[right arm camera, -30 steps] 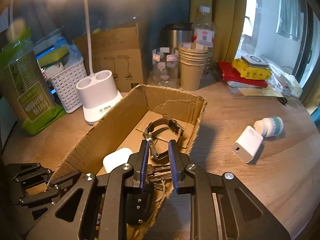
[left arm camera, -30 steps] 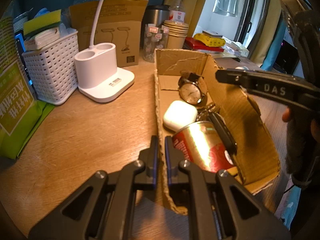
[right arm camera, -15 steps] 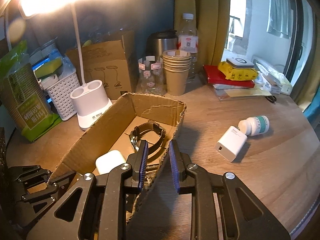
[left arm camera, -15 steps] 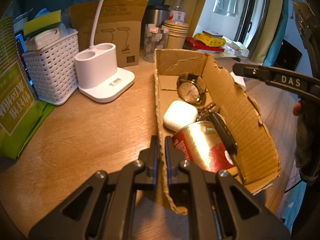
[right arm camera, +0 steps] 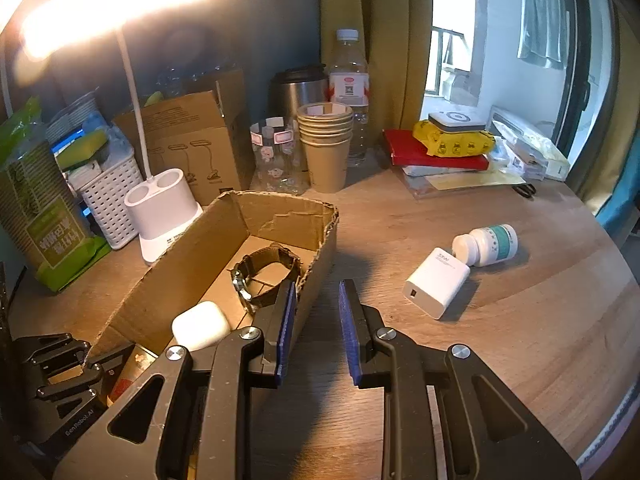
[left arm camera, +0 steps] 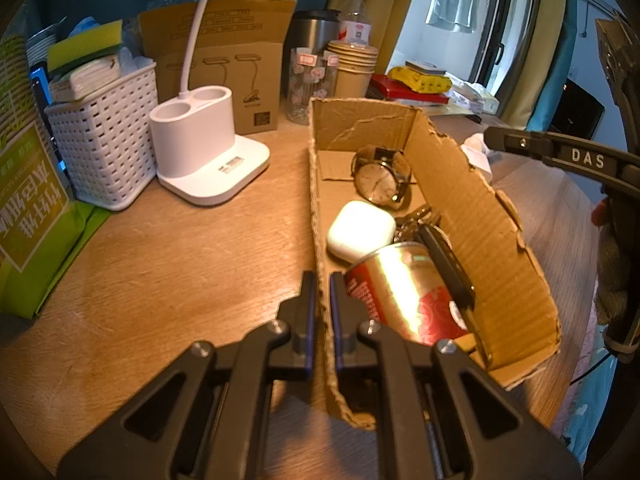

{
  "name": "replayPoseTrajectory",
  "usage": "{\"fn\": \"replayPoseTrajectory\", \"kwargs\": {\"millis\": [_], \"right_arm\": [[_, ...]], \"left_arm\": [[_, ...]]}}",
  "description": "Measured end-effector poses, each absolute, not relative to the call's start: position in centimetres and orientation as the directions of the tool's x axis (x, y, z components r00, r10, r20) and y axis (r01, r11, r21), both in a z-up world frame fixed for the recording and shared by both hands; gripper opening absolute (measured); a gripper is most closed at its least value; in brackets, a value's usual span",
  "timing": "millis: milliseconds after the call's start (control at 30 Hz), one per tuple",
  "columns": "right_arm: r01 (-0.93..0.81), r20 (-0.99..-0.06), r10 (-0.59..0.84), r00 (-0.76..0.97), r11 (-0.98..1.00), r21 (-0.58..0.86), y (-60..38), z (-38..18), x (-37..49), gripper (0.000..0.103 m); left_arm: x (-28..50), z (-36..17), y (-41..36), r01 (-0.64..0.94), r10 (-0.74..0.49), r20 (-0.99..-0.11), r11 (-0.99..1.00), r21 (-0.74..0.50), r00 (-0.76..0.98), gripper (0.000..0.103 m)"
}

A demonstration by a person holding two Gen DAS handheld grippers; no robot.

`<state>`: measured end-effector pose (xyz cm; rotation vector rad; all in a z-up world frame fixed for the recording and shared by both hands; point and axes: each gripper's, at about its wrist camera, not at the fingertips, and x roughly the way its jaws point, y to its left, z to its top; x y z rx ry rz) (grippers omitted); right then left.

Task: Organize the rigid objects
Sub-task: 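Move the right tool to the white charger on the table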

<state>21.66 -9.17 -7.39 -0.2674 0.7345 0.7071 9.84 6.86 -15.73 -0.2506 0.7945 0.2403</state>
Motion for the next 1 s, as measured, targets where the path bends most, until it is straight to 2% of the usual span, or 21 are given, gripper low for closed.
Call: {"fn": "replayPoseTrajectory", "kwargs": {"millis": [567, 600, 633, 667, 1000], "right_arm": [[-0.622, -0.694, 0.457, 0.557, 0.783, 0.016, -11.4, -7.8, 23.1, 0.025], [-0.617, -0.695, 0.452, 0.559, 0.787, 0.015, -11.6, -7.9, 23.3, 0.029], [-0.613, -0.695, 0.45, 0.561, 0.79, 0.016, -11.7, -8.0, 23.4, 0.04], [-0.611, -0.695, 0.449, 0.562, 0.792, 0.018, -11.8, -8.1, 23.5, 0.043], [-0.576, -0.713, 0.414, 0.566, 0.817, 0.017, -12.7, -9.7, 25.2, 0.043]], "left_arm": [[9.9, -15.7, 6.9, -0.305, 0.118, -0.727, 0.944, -0.13, 0.676, 0.009], [9.8, -15.7, 6.9, -0.305, 0.118, -0.727, 0.943, -0.131, 0.677, 0.009], [9.8, -15.7, 6.9, -0.305, 0.118, -0.727, 0.944, -0.13, 0.676, 0.009], [9.8, -15.7, 6.9, -0.305, 0.118, -0.727, 0.943, -0.131, 0.676, 0.009], [9.9, -15.7, 6.8, -0.304, 0.118, -0.727, 0.944, -0.13, 0.677, 0.009]]}}
